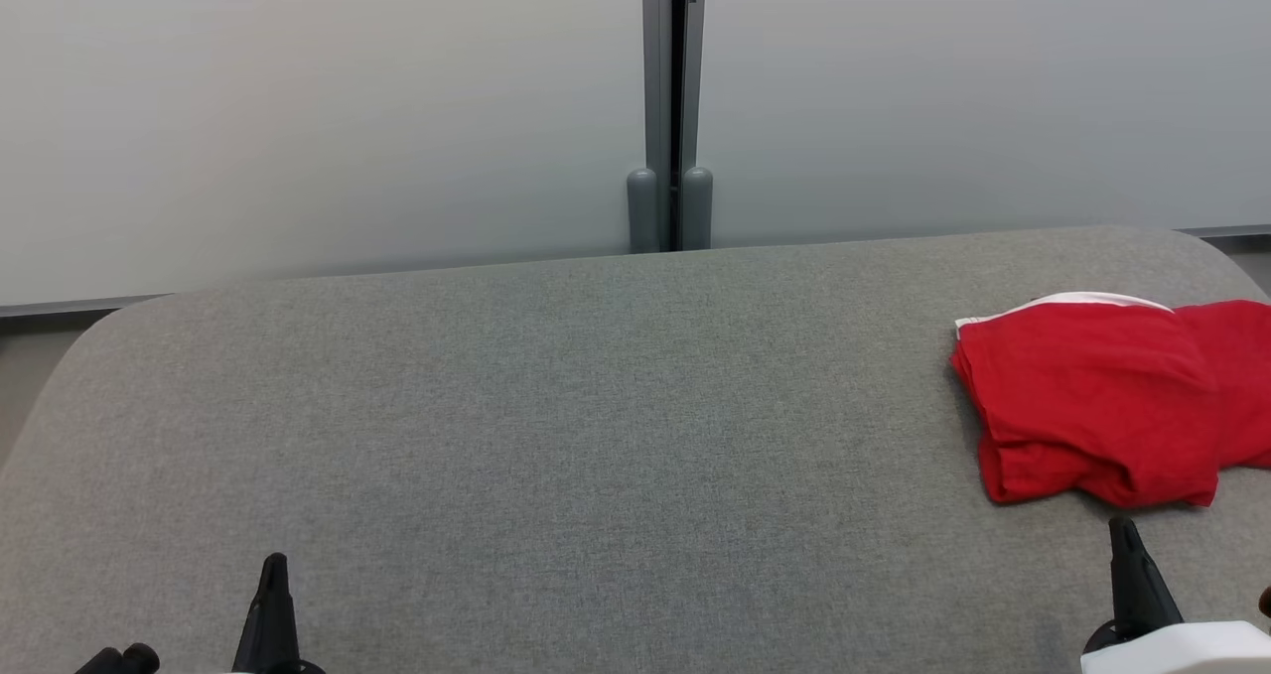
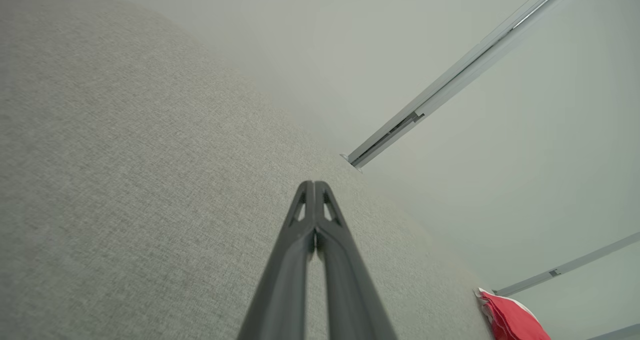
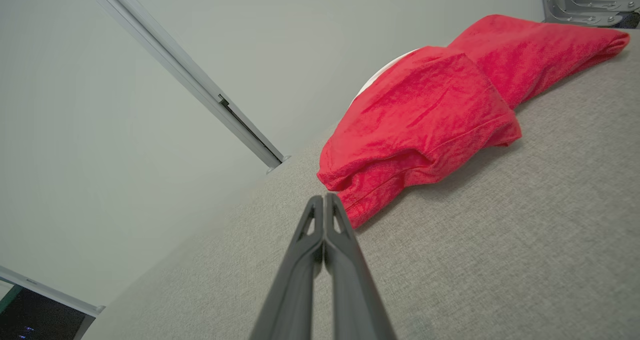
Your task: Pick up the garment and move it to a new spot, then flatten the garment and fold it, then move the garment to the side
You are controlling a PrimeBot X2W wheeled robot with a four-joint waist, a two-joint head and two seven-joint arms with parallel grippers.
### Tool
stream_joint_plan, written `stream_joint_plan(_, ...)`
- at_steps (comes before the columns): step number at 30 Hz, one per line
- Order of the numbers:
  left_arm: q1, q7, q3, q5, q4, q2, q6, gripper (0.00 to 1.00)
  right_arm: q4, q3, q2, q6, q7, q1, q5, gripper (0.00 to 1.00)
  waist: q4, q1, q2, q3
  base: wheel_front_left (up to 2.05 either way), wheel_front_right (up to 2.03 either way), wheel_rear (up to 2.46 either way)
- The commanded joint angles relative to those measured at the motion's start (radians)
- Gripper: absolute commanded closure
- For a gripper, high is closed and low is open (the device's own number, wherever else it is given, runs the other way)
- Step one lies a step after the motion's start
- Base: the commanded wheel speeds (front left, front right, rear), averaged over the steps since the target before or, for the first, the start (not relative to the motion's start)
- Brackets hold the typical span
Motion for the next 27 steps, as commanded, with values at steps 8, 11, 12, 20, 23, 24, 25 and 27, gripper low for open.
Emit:
stream_joint_plan(8,-0.054,0.026,0.01,-0.107,-0.007,0.01,-0.014,1.0,-0.011,-0.008,-0.004,0.0,0.03,-0.04,0.122,1.0,0.002,0.0,0.0,0.006,0.0,0.0,0.0)
stream_joint_plan(11,-0.064,0.036,0.012,-0.143,-0.005,0.01,-0.016,1.0,-0.011,-0.009,-0.004,0.0,0.04,-0.047,0.163,1.0,0.002,0.0,0.0,0.008,0.0,0.0,0.0)
stream_joint_plan(12,-0.067,0.039,0.013,-0.154,-0.005,0.01,-0.017,1.0,-0.01,-0.01,-0.004,0.0,0.043,-0.05,0.176,1.0,0.002,0.0,0.0,0.009,0.0,0.0,0.0)
stream_joint_plan(20,-0.09,0.063,0.017,-0.241,-0.001,0.011,-0.024,1.0,-0.009,-0.013,-0.002,0.0,0.068,-0.066,0.276,1.0,0.004,0.0,0.0,0.015,0.0,0.0,0.0)
stream_joint_plan(23,-0.099,0.072,0.019,-0.273,0.001,0.012,-0.026,1.0,-0.009,-0.014,-0.002,0.0,0.076,-0.072,0.311,1.0,0.005,0.0,0.0,0.017,0.0,0.0,0.0)
stream_joint_plan(24,-0.102,0.074,0.02,-0.283,0.001,0.012,-0.027,1.0,-0.008,-0.015,-0.001,0.0,0.078,-0.074,0.323,1.0,0.005,0.0,0.0,0.018,0.0,0.0,0.0)
stream_joint_plan(25,-0.105,0.078,0.02,-0.293,0.002,0.012,-0.029,1.0,-0.008,-0.015,-0.001,0.0,0.081,-0.076,0.334,1.0,0.005,0.0,0.0,0.018,0.0,0.0,0.0)
stream_joint_plan(27,-0.109,0.083,0.021,-0.313,0.003,0.012,-0.03,1.0,-0.008,-0.016,-0.001,0.0,0.087,-0.079,0.357,1.0,0.006,0.0,0.0,0.02,0.0,0.0,0.0)
